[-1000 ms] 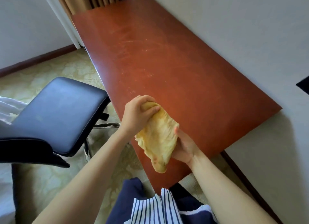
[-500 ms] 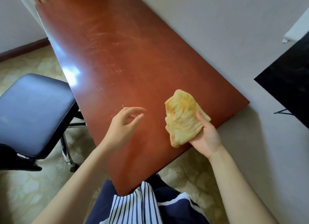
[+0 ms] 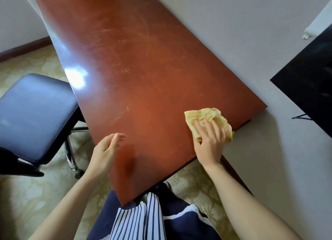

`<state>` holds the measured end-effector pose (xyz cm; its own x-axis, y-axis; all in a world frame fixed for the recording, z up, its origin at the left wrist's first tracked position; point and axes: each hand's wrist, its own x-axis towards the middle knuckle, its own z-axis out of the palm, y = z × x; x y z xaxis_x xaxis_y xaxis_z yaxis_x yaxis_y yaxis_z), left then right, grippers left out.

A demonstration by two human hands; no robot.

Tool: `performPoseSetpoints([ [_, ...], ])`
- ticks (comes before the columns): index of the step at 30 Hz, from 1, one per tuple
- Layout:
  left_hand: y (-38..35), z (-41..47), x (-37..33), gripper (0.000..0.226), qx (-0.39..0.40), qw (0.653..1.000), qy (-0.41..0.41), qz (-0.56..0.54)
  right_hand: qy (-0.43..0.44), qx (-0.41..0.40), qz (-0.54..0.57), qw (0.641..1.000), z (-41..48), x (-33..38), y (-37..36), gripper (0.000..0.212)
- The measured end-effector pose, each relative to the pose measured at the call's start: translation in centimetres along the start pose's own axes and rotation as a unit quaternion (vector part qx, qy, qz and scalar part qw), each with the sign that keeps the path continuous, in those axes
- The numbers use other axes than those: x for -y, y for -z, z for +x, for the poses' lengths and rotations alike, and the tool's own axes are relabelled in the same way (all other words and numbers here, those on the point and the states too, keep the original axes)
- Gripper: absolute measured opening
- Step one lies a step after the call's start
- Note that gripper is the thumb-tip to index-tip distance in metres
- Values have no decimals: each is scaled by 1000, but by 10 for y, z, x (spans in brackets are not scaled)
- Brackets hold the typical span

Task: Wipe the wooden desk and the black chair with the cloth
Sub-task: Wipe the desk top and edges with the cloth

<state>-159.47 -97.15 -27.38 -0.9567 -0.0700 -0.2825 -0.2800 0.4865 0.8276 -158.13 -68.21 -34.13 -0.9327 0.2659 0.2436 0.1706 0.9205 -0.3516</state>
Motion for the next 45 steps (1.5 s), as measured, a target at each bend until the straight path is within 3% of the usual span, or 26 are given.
performPoseSetpoints([
  [4, 5, -15, 20, 20, -57, 997, 19, 40, -4, 96, -61, 994, 4, -5, -7, 67],
  [9, 11, -21, 33, 23, -54, 995, 38, 70, -93, 213, -84, 969, 38, -12, -6, 58],
  [11, 12, -22, 36, 22, -57, 994, 54, 80, -98, 222, -75, 967, 41, -2, -7, 53],
  [14, 10, -26, 39, 21, -47, 992, 70, 98, -27, 197, -63, 978, 25, 22, -11, 49],
  [18, 7, -30, 39, 64, -31, 992, 80, 96, 117, 188, 0, 975, -23, 57, -18, 45],
  [23, 9, -31, 44, 94, 44, 991, 86, 92, 337, 161, 93, 923, -66, 38, -15, 32],
  [26, 13, -29, 49, 100, 62, 988, 85, 111, 394, 155, 85, 902, -53, 2, -4, 29],
  [32, 20, -25, 60, 100, 122, 969, 62, 207, 341, 156, 28, 927, 6, -48, 16, 33],
  [35, 24, -24, 64, 104, 151, 955, 49, 249, 256, 168, 10, 952, 33, -51, 16, 37],
  [41, 26, -21, 60, 102, 154, 957, 30, 243, 31, 172, -46, 983, 51, -11, -12, 46],
  [45, 26, -23, 60, 95, 149, 959, 27, 240, 18, 197, -61, 978, 29, 32, -21, 51],
])
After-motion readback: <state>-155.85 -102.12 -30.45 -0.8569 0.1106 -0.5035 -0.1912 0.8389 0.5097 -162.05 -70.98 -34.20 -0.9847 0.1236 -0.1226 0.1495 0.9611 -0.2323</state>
